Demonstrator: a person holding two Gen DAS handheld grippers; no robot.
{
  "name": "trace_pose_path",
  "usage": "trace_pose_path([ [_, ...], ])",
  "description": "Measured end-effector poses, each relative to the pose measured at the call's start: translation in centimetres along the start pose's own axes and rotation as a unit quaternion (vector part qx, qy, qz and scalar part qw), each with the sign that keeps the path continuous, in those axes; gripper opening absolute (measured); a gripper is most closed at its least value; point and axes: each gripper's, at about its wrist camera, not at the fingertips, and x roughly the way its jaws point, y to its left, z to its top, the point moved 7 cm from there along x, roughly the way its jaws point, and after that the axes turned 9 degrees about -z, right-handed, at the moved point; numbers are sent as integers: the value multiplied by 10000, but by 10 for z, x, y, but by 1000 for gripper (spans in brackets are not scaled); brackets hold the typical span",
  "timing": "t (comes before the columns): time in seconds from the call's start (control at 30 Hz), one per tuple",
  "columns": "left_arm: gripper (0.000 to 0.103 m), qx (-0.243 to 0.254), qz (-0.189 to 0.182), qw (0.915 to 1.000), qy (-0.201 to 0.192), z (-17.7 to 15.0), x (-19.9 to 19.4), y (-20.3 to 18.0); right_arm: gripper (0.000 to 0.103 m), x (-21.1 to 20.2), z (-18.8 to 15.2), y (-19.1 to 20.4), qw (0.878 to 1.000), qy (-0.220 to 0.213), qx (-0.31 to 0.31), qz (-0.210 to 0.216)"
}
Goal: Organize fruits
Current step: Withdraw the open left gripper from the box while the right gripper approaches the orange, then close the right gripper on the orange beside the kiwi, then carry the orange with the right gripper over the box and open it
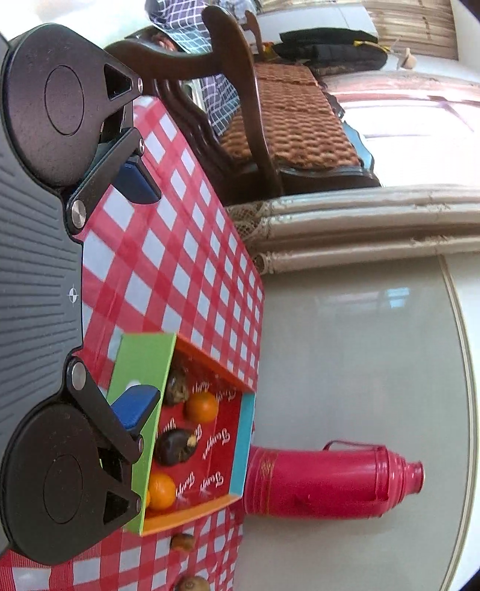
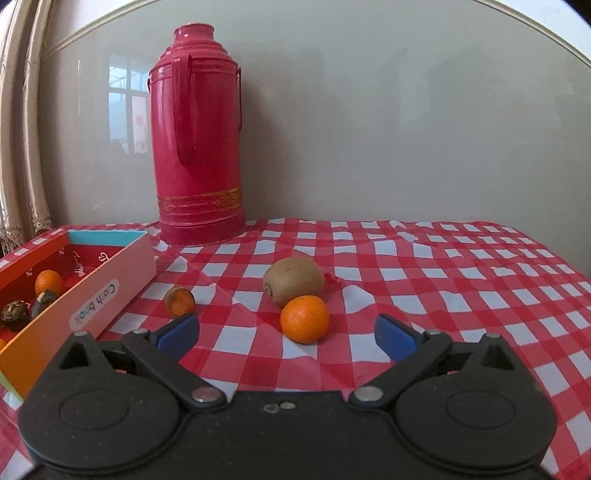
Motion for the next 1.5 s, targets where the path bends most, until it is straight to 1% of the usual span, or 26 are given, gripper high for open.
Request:
trace_pose_path([
  [0.03, 103, -25, 20, 10000, 10, -1, 1, 3, 88, 4, 1, -1, 10000, 62, 36, -11],
  [0.1, 103, -87, 79, 9999, 33, -2, 2, 11, 72, 13, 2, -2, 9996, 241, 160, 44],
  [0.17, 103, -144, 125, 9998, 44, -3, 2, 18, 66, 23, 1, -4, 9985, 455, 285, 63],
  [0.23, 103, -213, 158, 9996, 44, -4, 2, 24, 66, 31, -1, -7, 9976, 597, 344, -19],
  [0.33, 103, -280, 183, 9994, 77, -6, 3, 31, 65, 38, 3, -6, 9978, 597, 283, -63],
  [0.4, 103, -304, 201, 9993, 79, -7, 3, 34, 56, 46, 7, -4, 9978, 624, 172, -167],
  [0.47, 103, -303, 215, 9993, 65, -7, 3, 36, 53, 55, 7, -3, 9969, 749, 147, -169],
  [0.53, 103, -278, 239, 9993, 45, -8, 3, 37, 44, 60, 4, -5, 9961, 851, 132, -182],
  [0.57, 103, -264, 256, 9993, 36, -8, 3, 38, 35, 62, 3, -5, 9958, 890, 164, -163],
  [0.6, 103, -252, 272, 9993, 28, -9, 3, 38, 31, 63, 2, -6, 9952, 945, 212, -102],
  [0.73, 103, -261, 299, 9992, 27, -8, 3, 41, 31, 62, 3, -3, 9957, 903, 196, -59],
  [0.93, 103, -373, 301, 9988, 22, -9, 3, 45, 31, 47, 7, 9, 9980, 621, 90, 120],
  [1.1, 103, -422, 373, 9984, 20, -10, 3, 49, 31, 34, 8, 27, 9978, 436, -29, 489],
  [1.27, 103, -503, 475, 9976, 44, -13, 1, 60, 31, 18, 10, 54, 9958, 184, -239, 863],
  [1.37, 103, -553, 539, 9970, 59, -15, 0, 66, 31, 9, 12, 66, 9935, 41, -339, 1083],
  [1.5, 103, -635, 587, 9962, 91, -17, 0, 75, 31, -8, 15, 86, 9876, -157, -431, 1504],
])
